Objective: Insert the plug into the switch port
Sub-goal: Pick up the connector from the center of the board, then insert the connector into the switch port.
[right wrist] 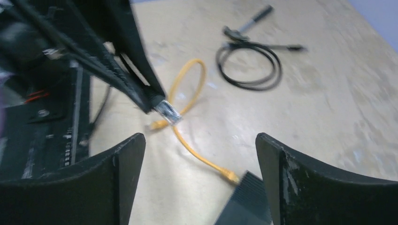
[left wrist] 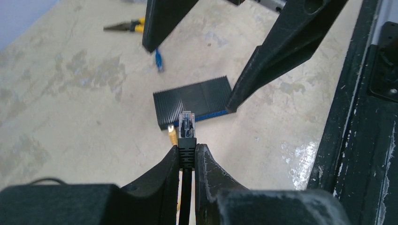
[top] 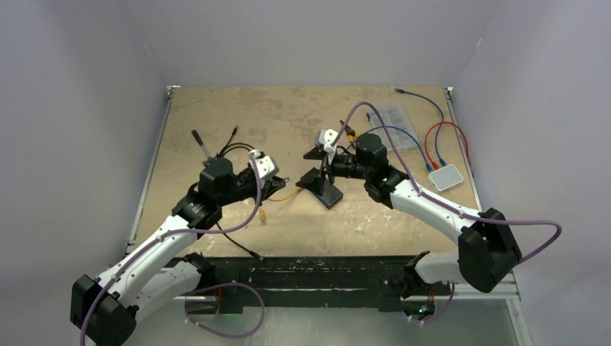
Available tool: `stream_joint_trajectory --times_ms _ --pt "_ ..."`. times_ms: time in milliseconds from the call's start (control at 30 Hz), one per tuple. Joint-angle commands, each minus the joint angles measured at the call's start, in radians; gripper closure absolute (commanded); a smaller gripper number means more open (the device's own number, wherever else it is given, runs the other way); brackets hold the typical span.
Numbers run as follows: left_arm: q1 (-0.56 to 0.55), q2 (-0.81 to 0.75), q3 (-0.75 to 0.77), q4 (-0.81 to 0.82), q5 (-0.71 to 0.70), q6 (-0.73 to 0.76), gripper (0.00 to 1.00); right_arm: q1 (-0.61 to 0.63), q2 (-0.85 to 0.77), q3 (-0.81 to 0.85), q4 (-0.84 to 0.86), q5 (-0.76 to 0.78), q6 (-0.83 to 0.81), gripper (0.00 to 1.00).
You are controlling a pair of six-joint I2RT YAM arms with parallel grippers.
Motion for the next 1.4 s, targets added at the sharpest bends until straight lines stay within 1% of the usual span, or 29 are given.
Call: stream_joint_trajectory --times_ms 0,100,167,300,400,467,633,800,1033,1167,1367 --pt "-0.003 0.051 0.072 -0.11 -0.142 -0.108 1.0 -0.005 0.017 0.018 -0.106 0.296 0.131 0.05" --pt "-0.007 0.063 0.075 -0.142 -0.18 -0.156 1.0 -0.005 0.034 0.009 -0.183 0.406 0.147 0.02" --pt "-0.009 0.062 0.07 -0.144 -0.211 -0.209 1.0 -0.005 0.043 -0.004 -0.224 0.502 0.191 0.01" --pt "-0.013 0.057 0.063 -0.149 -0.242 -0.289 1.0 -0.004 0.062 -0.033 -0.303 0.596 0.244 0.02" --pt "-0.018 0.038 0.034 -0.124 -0.255 -0.346 1.0 -0.003 0.111 -0.029 -0.366 0.662 0.26 0.02" --pt "-0.022 0.02 0.022 -0.116 -0.274 -0.368 1.0 -0.003 0.139 -0.019 -0.389 0.676 0.256 0.02" --pt "-0.029 -0.002 -0.003 -0.089 -0.301 -0.398 1.0 0.019 0.153 -0.013 -0.399 0.661 0.26 0.02" --pt "-0.051 0.026 -0.023 -0.048 -0.304 -0.426 1.0 0.032 0.196 0.0 -0.412 0.706 0.287 0.02" --pt "-0.089 0.053 -0.037 -0.011 -0.346 -0.431 1.0 0.055 0.265 0.027 -0.437 0.794 0.314 0.01" --pt "-0.107 0.072 -0.042 -0.005 -0.352 -0.428 1.0 0.067 0.274 0.033 -0.441 0.801 0.314 0.01" --pt "-0.146 0.103 -0.056 0.013 -0.388 -0.417 1.0 0.142 0.304 0.044 -0.457 0.809 0.327 0.03"
